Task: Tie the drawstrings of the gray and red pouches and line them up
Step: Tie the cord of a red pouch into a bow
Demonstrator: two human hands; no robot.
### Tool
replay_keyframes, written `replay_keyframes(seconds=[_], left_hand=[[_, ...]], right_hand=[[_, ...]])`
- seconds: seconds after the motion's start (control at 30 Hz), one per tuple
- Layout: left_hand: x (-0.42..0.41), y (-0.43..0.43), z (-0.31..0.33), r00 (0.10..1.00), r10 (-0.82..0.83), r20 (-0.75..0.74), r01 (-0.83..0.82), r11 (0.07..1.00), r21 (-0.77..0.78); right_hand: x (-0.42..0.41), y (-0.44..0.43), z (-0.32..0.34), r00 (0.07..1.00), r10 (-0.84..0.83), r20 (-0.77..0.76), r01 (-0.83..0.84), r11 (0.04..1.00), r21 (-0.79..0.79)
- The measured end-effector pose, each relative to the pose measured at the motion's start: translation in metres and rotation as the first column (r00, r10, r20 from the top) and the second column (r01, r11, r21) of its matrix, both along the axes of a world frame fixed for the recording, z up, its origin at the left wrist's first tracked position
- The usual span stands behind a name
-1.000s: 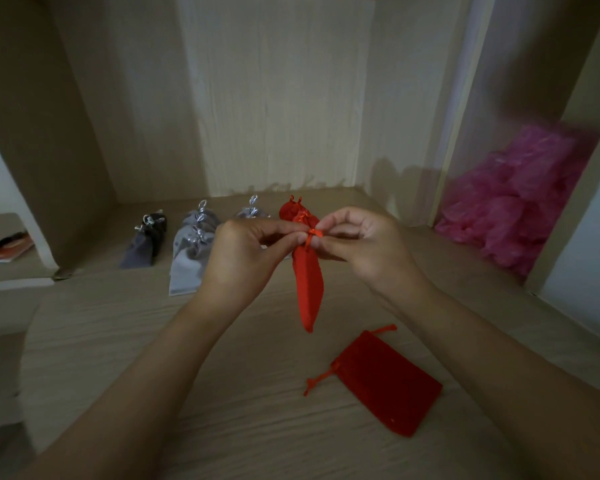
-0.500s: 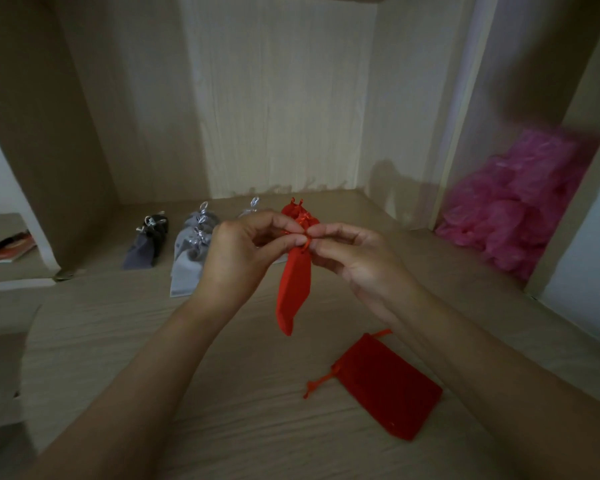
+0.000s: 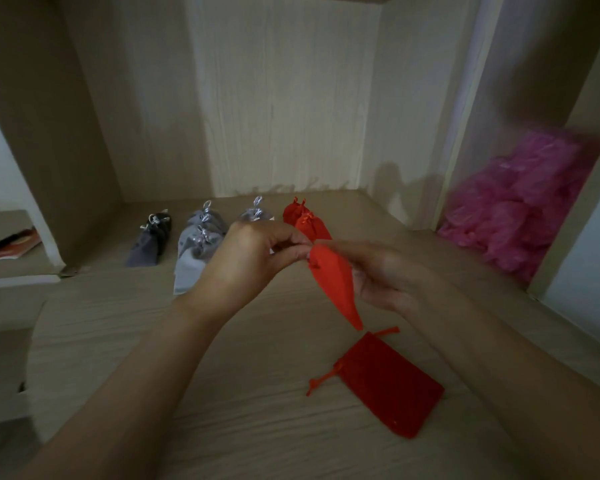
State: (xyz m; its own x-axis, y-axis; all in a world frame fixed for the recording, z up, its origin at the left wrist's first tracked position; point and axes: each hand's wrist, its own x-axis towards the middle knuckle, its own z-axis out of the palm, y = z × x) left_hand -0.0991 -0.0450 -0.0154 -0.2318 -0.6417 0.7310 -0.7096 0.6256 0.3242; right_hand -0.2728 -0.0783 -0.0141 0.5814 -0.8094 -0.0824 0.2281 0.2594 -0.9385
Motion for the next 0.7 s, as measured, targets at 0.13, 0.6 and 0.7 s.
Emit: replay_keyframes(seconds=[0.13, 0.6, 0.7], left_hand=[[-0.002, 0.002, -0.003, 0.996, -0.053, 0.069, 0.052, 0.998, 0.021], [-0.005, -0.009, -0.011, 0.971, 0.093, 0.218, -0.085, 0.995, -0.046], [-0.004, -0.009, -0.011, 0.963, 0.18, 0.201, -0.164, 0.982, -0.096]], right_hand=[[-0.007, -0.006, 0.001, 0.995, -0.052, -0.08, 0.054, 0.998, 0.016], [-0.011, -0.006, 0.005, 0.895, -0.263, -0.359, 0.036, 0.847, -0.531], [-0.011, -0.006, 0.008, 0.868, -0.369, -0.333, 0.094, 0.78, -0.619]])
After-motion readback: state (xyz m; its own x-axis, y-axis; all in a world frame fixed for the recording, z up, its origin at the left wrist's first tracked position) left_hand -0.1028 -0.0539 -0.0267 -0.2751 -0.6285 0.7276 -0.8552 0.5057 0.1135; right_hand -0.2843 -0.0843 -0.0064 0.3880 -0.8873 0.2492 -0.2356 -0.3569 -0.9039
